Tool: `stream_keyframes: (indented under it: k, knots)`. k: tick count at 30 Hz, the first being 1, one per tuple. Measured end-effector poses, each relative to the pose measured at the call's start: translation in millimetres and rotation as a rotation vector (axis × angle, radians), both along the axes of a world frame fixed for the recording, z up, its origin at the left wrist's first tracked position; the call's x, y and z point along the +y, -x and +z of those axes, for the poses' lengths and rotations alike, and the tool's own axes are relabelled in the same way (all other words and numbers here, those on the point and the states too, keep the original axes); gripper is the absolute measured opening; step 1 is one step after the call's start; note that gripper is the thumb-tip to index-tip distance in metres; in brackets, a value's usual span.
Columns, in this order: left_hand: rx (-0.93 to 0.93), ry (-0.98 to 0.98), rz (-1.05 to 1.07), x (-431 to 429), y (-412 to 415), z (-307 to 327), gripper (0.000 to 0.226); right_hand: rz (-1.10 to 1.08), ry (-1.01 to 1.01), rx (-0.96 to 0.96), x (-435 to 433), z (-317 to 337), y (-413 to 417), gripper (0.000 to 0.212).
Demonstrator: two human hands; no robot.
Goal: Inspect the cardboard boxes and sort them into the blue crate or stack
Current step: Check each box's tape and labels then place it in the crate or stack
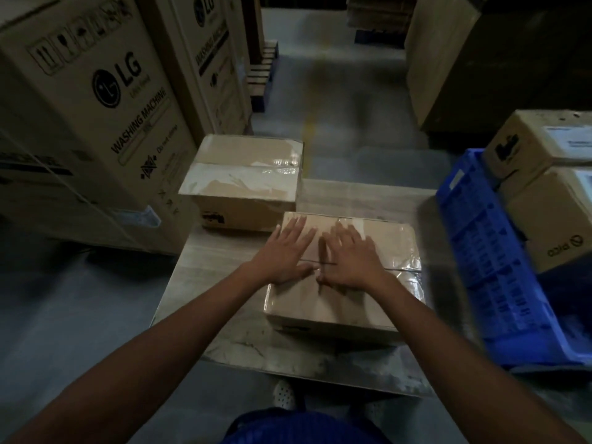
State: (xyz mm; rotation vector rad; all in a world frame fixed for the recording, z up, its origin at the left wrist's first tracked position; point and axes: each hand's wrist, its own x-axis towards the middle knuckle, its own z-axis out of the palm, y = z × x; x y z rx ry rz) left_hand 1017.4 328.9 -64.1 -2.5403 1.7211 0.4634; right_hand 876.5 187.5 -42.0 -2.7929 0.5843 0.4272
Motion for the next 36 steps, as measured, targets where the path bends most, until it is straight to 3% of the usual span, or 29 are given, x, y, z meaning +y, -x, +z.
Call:
stream_keyframes:
  k: [8, 10, 13, 15, 19, 30, 36]
  knots:
    - [-0.046, -0.014, 0.031, -4, 0, -17, 0.077, 0.077, -0.036, 0.031, -17, -19, 5, 0.101]
    - [-0.037, -0.013, 0.074, -12, 6, -9, 0.073, 0.065, -0.130, -0.001, -24, -13, 3, 0.093]
    - [0.013, 0.087, 0.106, -32, 22, -2, 0.066, -0.140, -0.337, -0.206, -50, -7, 7, 0.066]
    - [0.042, 0.142, 0.078, -50, 35, -4, 0.064, -0.229, -0.195, -0.218, -67, -14, 20, 0.059]
    - [0.027, 0.119, 0.078, -68, 58, -19, 0.061, -0.165, 0.048, -0.133, -66, -33, 45, 0.059]
    - [0.042, 0.096, 0.139, -71, 72, -10, 0.063, -0.145, -0.038, -0.079, -72, -15, 49, 0.058]
    - [-0.002, 0.100, 0.053, -50, 115, -26, 0.077, -0.193, 0.110, -0.108, -36, -29, 104, 0.063]
